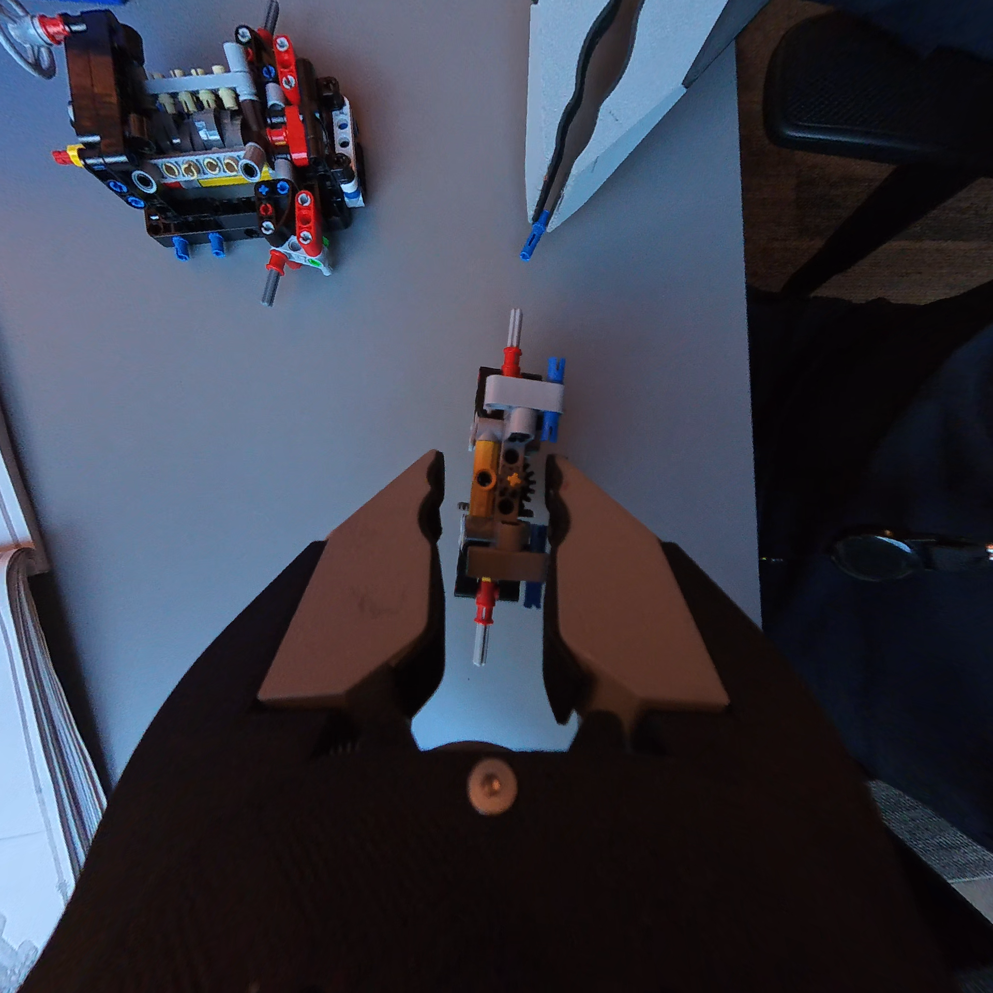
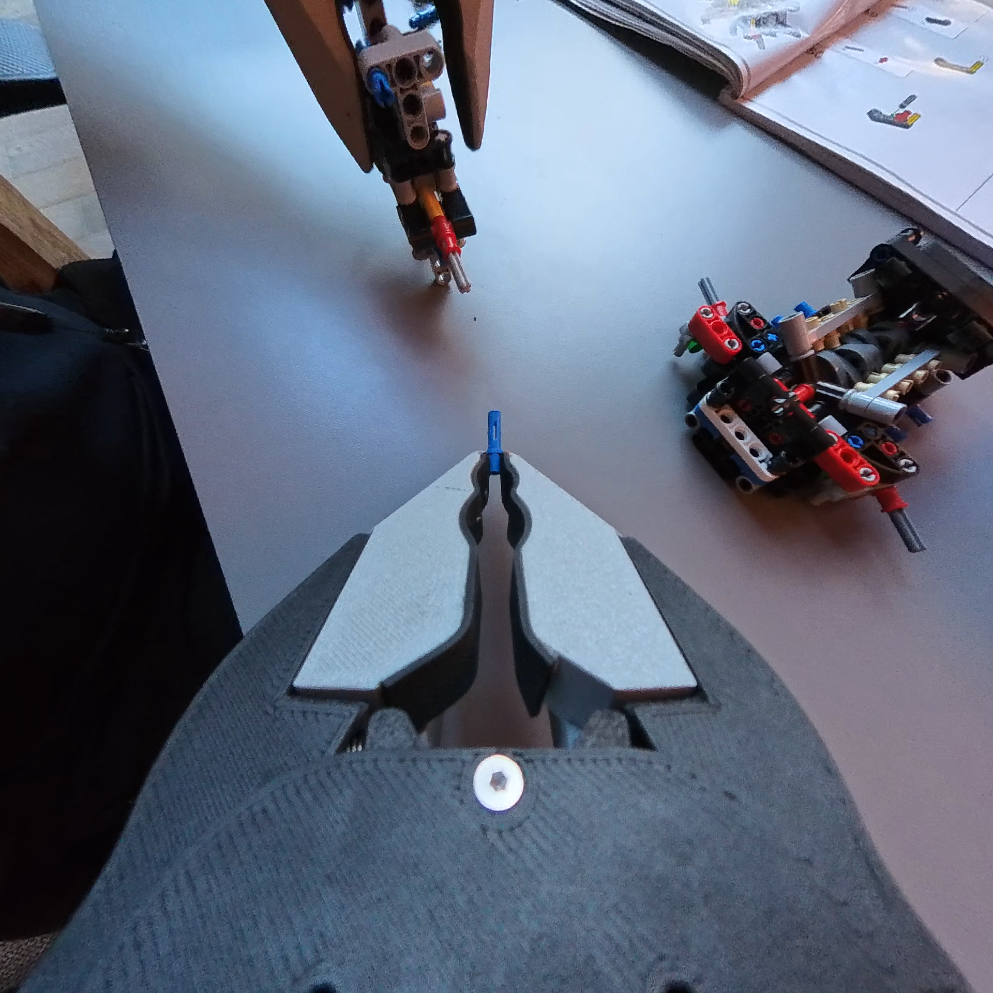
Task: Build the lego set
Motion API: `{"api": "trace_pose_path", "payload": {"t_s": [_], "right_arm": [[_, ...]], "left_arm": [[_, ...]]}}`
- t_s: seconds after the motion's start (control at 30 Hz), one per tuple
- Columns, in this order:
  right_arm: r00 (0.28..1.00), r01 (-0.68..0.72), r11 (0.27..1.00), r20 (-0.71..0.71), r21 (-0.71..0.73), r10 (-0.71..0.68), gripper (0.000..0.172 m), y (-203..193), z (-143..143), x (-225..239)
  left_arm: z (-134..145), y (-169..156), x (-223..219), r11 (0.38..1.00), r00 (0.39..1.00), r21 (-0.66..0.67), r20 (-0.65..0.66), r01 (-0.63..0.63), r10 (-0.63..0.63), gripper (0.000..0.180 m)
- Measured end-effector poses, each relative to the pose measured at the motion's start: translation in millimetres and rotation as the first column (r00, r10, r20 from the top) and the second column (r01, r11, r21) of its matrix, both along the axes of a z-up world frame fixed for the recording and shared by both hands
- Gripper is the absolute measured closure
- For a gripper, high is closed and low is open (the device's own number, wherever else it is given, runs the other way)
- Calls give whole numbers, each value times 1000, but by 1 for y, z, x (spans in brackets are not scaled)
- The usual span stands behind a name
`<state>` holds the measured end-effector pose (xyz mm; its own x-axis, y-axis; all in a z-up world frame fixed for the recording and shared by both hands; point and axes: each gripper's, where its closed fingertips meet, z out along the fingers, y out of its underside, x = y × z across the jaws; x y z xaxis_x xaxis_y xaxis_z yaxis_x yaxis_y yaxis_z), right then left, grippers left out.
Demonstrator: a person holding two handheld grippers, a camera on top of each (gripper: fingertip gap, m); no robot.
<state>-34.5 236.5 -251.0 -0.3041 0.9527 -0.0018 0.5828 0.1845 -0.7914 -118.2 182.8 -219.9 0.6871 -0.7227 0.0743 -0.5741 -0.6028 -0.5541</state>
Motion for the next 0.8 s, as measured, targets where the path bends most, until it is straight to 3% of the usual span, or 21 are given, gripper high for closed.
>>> {"api": "trace_pose_path", "payload": {"t_s": [0.17, 0.47, 0.8], "right_arm": [[1000, -5, 1000, 0, 1, 5, 171, -2, 0, 0], [1000, -8, 1000, -3, 2, 8, 171, -2, 0, 1], [1000, -6, 1000, -5, 2, 6, 171, -2, -1, 0]], "left_arm": [[-1, -3, -1, 1000, 1000, -10, -8, 14, -14, 157], [7, 5, -9, 1000, 1000, -27, 24, -6, 7, 151], [-5, 3, -10, 999, 1000, -50, 14, -3, 4, 156]]}}
